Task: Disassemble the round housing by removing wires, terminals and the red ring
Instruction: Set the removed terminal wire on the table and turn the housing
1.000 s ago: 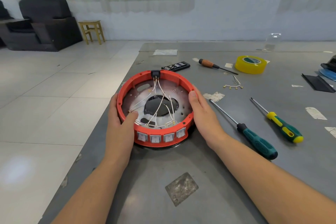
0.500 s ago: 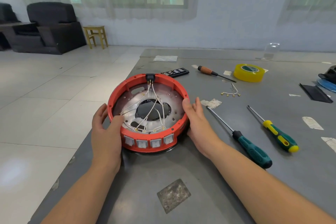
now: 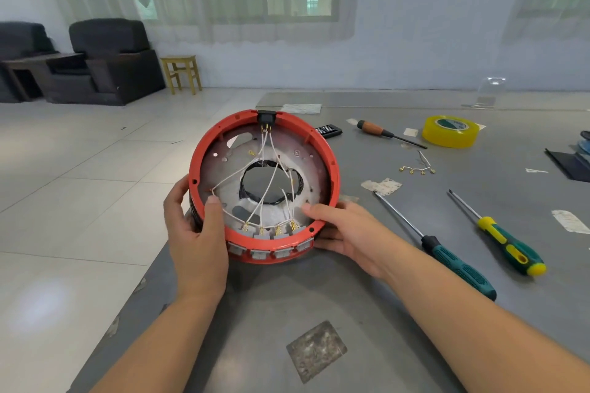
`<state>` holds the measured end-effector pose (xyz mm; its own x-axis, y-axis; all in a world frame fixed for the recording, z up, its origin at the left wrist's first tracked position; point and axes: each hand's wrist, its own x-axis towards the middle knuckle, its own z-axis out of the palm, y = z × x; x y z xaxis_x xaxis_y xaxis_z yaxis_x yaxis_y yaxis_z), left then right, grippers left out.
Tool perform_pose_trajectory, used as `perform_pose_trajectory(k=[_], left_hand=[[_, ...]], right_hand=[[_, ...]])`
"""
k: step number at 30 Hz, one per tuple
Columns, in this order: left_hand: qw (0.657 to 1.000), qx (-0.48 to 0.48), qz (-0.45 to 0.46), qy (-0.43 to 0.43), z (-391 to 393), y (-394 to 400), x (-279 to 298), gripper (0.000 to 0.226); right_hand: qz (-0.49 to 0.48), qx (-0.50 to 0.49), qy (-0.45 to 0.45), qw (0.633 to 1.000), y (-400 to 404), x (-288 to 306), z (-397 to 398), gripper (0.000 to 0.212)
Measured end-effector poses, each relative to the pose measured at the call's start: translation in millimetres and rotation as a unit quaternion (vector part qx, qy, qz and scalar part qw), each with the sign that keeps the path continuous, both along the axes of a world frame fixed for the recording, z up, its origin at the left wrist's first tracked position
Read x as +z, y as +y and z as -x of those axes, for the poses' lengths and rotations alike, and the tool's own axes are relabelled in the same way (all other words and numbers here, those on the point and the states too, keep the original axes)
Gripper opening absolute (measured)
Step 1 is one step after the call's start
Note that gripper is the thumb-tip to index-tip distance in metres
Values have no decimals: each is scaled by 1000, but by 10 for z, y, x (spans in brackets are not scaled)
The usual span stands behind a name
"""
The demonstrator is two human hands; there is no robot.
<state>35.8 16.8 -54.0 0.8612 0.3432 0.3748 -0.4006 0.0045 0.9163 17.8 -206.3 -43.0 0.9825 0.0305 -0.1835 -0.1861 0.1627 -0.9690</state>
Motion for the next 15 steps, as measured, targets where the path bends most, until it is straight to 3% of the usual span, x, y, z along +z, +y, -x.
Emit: perform_pose_trajectory(k=[4, 7, 11, 15], left_hand=[[996, -68, 6, 52, -42, -24, 108, 60], [975, -187, 88, 76, -12, -115, 119, 80], [948, -218, 192, 134, 45, -221, 69, 121], [917, -270, 232, 180, 46, -347, 8, 105]], right_hand=[[-37, -49, -32, 998, 13, -12, -12, 40], [-63, -87, -45, 993, 30, -22, -19, 41], [-95, -120, -48, 987, 48, -56, -10, 45], [-113, -169, -73, 976, 24, -57, -47, 39]])
